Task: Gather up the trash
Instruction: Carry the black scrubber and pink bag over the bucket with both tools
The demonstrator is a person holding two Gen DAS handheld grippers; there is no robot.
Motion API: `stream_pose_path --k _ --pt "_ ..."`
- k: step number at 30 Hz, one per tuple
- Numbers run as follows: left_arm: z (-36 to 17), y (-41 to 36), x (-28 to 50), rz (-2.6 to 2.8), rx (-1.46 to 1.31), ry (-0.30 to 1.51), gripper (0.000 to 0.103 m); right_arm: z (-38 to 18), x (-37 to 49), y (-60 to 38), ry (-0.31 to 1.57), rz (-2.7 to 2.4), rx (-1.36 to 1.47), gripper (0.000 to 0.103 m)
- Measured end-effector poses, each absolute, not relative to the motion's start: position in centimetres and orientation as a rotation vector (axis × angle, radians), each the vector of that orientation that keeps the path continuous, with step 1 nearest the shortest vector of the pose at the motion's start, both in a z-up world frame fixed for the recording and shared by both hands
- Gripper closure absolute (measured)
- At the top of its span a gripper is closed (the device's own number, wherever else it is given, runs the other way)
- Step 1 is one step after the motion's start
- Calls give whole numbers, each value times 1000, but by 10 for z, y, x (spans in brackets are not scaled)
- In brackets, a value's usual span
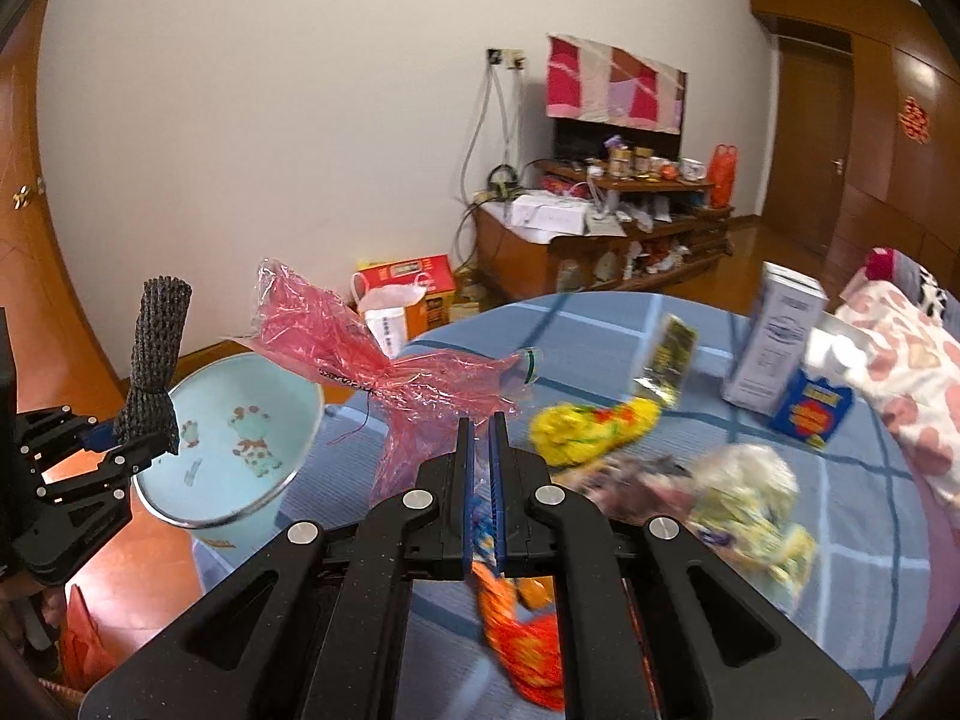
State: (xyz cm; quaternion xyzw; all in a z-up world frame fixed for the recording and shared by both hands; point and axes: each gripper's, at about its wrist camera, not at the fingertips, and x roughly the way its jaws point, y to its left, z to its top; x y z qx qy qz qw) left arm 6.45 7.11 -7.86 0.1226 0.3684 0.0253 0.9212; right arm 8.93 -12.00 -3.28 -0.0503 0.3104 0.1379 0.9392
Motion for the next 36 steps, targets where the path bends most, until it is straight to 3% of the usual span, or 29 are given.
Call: stream_pose_path --k 36 --pt "-109 121 94 156 244 853 83 -82 143 -9 758 450 -237 97"
